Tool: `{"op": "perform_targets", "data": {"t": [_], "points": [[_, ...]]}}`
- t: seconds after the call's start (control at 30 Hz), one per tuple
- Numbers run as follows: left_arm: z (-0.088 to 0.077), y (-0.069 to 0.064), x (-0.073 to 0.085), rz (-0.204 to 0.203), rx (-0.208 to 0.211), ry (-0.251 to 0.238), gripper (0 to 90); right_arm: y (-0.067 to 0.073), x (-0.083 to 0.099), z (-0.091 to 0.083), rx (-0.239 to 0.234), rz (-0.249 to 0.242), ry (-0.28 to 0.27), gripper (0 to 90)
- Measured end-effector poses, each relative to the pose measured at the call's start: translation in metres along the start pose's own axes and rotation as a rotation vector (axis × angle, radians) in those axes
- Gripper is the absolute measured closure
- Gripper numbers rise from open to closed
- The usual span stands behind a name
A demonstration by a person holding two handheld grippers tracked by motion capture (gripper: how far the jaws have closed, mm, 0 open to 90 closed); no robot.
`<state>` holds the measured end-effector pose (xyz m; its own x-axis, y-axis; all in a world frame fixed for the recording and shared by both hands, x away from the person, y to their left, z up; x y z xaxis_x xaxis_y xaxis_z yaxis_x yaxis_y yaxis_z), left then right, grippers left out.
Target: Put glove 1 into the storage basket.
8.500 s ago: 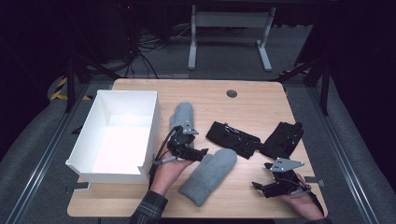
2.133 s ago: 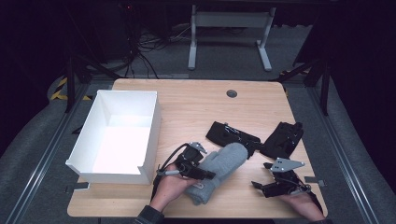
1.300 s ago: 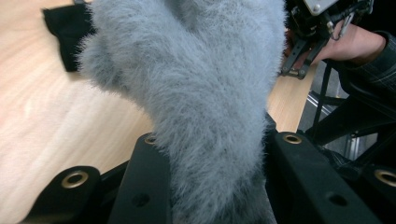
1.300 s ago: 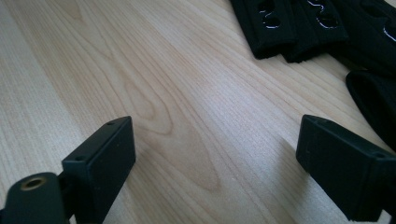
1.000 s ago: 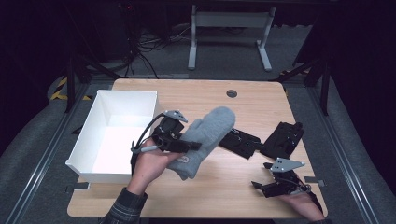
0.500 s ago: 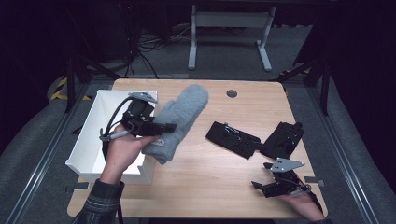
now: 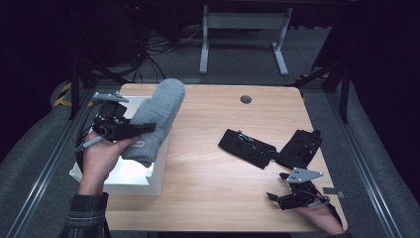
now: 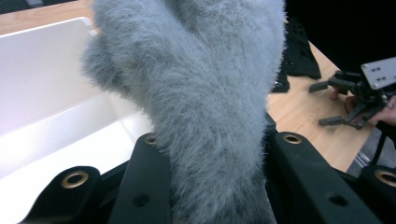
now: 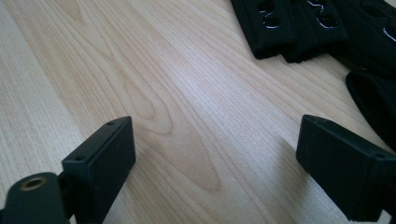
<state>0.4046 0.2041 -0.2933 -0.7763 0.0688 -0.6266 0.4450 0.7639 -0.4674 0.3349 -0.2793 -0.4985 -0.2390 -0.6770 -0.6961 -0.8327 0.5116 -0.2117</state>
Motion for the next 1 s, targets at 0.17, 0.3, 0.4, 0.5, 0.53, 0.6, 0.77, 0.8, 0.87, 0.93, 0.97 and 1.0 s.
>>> {"op": "perform_targets", "data": {"t": [0.17, 0.3, 0.4, 0.5, 0.53, 0.6, 0.77, 0.8, 0.87, 0.93, 0.97, 1.0], "points": [[-0.006, 0.025, 0.006, -0.061, -0.050, -0.023, 70.1, 0.000, 0.000, 0.000, 0.000, 0.000, 0.000, 12.2], [-0.003, 0.049, 0.015, -0.119, -0.098, -0.020, 70.1, 0.000, 0.000, 0.000, 0.000, 0.000, 0.000, 12.2], [0.004, 0.064, 0.023, -0.163, -0.117, -0.010, 70.1, 0.000, 0.000, 0.000, 0.000, 0.000, 0.000, 12.2], [0.015, 0.079, 0.033, -0.200, -0.133, 0.009, 70.0, 0.000, 0.000, 0.000, 0.000, 0.000, 0.000, 12.2], [0.019, 0.084, 0.036, -0.211, -0.137, 0.014, 70.0, 0.000, 0.000, 0.000, 0.000, 0.000, 0.000, 12.2], [0.024, 0.092, 0.040, -0.231, -0.147, 0.020, 70.0, 0.000, 0.000, 0.000, 0.000, 0.000, 0.000, 12.2], [0.040, 0.112, 0.052, -0.270, -0.180, 0.051, 69.9, 0.000, 0.000, 0.000, 0.000, 0.000, 0.000, 12.2], [0.043, 0.116, 0.055, -0.279, -0.186, 0.059, 69.8, 0.000, 0.000, 0.000, 0.000, 0.000, 0.000, 12.2], [0.050, 0.124, 0.059, -0.301, -0.197, 0.074, 69.5, 0.000, 0.000, 0.000, 0.000, 0.000, 0.000, 12.2], [0.056, 0.131, 0.063, -0.318, -0.201, 0.092, 69.4, 0.000, 0.000, 0.000, 0.000, 0.000, 0.000, 12.2], [0.059, 0.134, 0.065, -0.326, -0.199, 0.100, 69.2, 0.000, 0.000, 0.000, 0.000, 0.000, 0.000, 12.2], [0.062, 0.135, 0.066, -0.333, -0.199, 0.105, 69.0, 0.000, 0.000, 0.000, 0.000, -0.001, 0.001, 12.2]]}}
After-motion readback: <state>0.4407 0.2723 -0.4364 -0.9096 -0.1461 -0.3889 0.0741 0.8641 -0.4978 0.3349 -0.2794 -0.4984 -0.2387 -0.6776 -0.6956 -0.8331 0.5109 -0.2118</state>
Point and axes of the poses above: each handheld gripper's, and its own axes: z roughly forward along the jaws, x roughly out of its underside, y roughly to its left, the point moved 4 cm from there along z, roughly forward along the jaws, and after that the axes turned 15 degrees about -z, right-handed, at the moved point
